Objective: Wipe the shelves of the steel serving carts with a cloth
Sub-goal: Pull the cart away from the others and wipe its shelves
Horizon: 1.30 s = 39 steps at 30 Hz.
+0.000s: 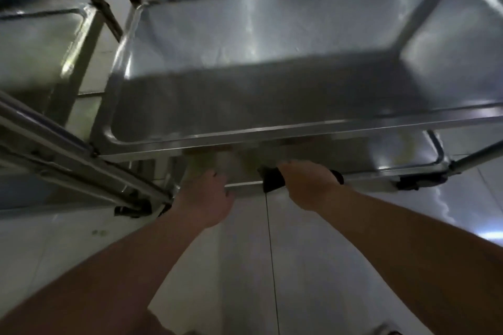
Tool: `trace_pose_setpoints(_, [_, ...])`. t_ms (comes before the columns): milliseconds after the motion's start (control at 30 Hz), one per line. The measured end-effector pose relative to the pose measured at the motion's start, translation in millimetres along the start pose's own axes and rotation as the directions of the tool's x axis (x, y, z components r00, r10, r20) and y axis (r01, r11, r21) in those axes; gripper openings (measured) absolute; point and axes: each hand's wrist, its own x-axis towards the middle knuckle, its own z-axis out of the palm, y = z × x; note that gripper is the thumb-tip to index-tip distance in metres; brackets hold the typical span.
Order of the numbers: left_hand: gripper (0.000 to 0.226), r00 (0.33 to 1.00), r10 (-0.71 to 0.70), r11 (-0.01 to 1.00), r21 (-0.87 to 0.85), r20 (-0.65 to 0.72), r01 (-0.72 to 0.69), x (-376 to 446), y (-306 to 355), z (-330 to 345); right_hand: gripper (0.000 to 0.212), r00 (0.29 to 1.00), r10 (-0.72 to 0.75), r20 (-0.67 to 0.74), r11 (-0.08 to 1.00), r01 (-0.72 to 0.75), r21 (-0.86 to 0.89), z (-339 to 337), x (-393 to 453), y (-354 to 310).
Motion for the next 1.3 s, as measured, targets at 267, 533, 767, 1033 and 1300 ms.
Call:
trace_pose_setpoints(267, [0.041, 0.979, 0.118, 0.991, 0.080, -0.166, -0.106, 59, -41, 38, 0.045, 0.983, -0.082, -0.166, 0.995, 0.071, -0.074, 47, 74, -20])
trace_pose_setpoints(533, [0.033, 0.960, 0.154, 0.981, 0.155, -0.236, -0.119, 33, -94, 75, 0.055, 0.952, -0.194, -0.235, 0.981, 0.192, -0.031, 72, 112, -79])
trace_pose_setpoints(767, [0.022, 0.987, 0.037, 0.990, -0.129, -0.153, -0.057, 2, -139, 103, 0.070, 0.916, -0.277, -0.290, 0.961, 0.266, -0.074, 92, 141, -126])
trace_pose_setpoints(1033, [0.030, 0.965, -0.256, 0.841, -0.505, -0.053, 0.195, 5, -202, 100, 0.040, 0.830, -0.274, -0.486, 0.954, 0.298, -0.030, 90, 195, -178])
trace_pose_setpoints(1300, [0.013, 0.788, -0.521, 0.431, -0.898, -0.328, -0.089, 42, -187, 101, 0.067, 0.908, -0.413, -0.070, 0.906, 0.418, 0.063, 134, 230, -203])
